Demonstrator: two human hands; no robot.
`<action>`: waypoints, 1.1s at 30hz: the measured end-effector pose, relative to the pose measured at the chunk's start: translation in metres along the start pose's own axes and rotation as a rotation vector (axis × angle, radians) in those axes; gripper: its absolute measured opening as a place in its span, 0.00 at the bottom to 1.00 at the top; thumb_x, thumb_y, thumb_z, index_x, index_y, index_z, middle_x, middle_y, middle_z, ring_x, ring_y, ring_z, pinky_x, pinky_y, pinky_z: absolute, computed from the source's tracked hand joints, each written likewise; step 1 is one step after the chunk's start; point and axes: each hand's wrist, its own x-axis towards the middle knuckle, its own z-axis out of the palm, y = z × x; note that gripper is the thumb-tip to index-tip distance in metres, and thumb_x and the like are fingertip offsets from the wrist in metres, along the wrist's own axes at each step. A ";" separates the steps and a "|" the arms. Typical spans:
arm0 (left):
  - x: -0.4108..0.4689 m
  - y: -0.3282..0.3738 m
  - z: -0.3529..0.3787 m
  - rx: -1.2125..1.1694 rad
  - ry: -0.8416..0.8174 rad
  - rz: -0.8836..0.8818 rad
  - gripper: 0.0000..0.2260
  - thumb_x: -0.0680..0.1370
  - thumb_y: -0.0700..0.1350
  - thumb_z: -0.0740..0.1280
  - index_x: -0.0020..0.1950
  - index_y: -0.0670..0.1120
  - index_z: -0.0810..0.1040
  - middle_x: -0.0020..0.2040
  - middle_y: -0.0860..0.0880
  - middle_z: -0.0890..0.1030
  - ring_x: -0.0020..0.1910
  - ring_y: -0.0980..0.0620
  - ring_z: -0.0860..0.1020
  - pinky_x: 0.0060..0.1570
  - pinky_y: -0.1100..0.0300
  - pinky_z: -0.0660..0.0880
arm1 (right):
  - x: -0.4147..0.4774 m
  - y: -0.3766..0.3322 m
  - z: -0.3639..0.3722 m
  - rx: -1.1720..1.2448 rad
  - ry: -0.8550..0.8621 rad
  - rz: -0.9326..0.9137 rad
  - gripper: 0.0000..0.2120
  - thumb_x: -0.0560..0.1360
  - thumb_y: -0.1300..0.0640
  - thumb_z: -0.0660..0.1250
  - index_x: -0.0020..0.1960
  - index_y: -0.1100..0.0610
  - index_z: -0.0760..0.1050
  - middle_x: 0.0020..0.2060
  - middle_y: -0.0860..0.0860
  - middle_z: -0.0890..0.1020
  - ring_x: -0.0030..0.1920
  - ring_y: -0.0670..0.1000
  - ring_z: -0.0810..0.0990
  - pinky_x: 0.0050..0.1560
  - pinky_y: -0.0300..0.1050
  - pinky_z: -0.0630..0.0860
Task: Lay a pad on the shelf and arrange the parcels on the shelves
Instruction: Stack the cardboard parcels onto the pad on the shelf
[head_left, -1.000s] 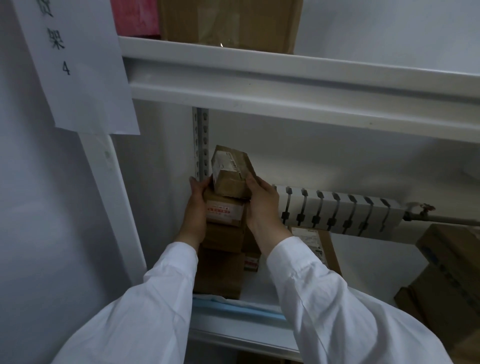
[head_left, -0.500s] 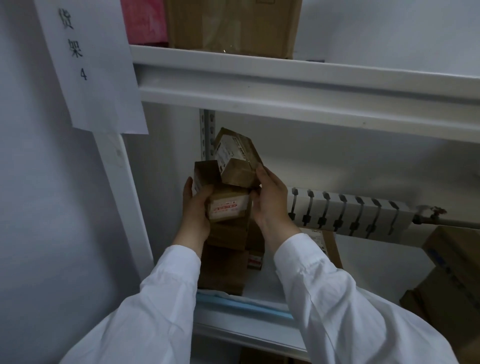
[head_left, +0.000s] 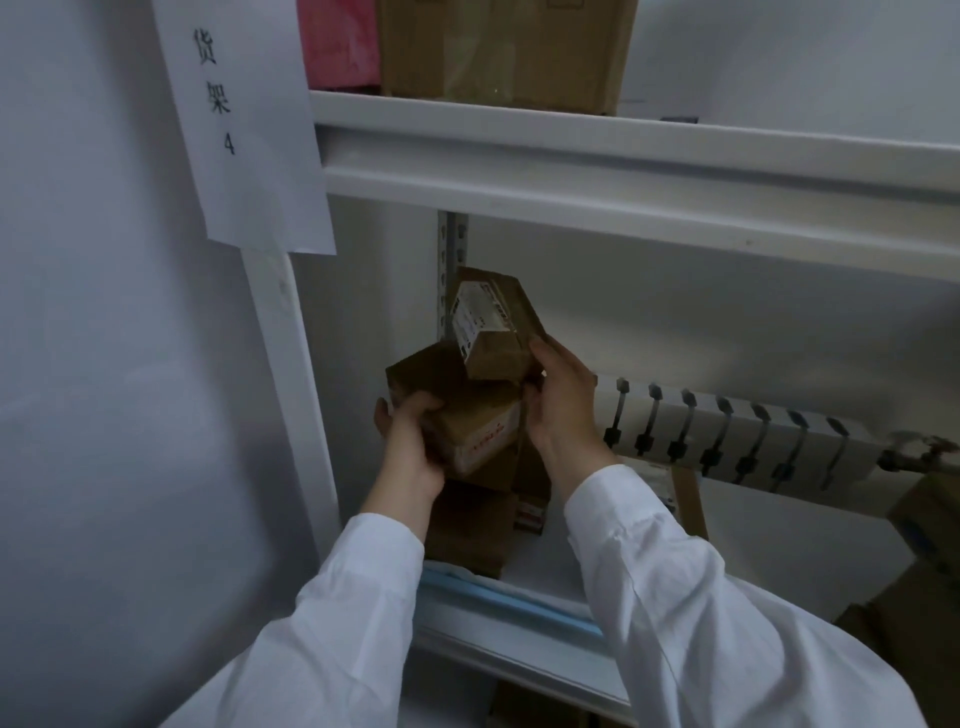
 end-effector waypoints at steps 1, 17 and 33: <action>-0.004 -0.002 -0.001 -0.019 0.005 0.005 0.30 0.72 0.41 0.65 0.72 0.56 0.61 0.62 0.41 0.73 0.56 0.38 0.74 0.46 0.45 0.74 | 0.001 0.001 -0.001 0.010 0.018 0.014 0.07 0.78 0.58 0.62 0.51 0.56 0.79 0.46 0.52 0.85 0.46 0.49 0.84 0.42 0.40 0.79; -0.044 -0.046 -0.014 -0.208 0.375 0.077 0.45 0.62 0.33 0.62 0.72 0.64 0.54 0.69 0.41 0.63 0.50 0.38 0.71 0.43 0.47 0.72 | 0.004 0.014 -0.008 0.002 0.172 0.135 0.06 0.76 0.60 0.66 0.51 0.58 0.79 0.44 0.51 0.83 0.47 0.50 0.82 0.47 0.44 0.79; -0.034 -0.053 -0.018 -0.038 0.304 -0.108 0.41 0.66 0.30 0.71 0.72 0.54 0.57 0.66 0.40 0.68 0.61 0.33 0.70 0.58 0.32 0.69 | 0.010 0.053 -0.015 -0.468 0.324 -0.050 0.07 0.77 0.51 0.64 0.40 0.46 0.72 0.40 0.42 0.78 0.47 0.48 0.77 0.61 0.52 0.73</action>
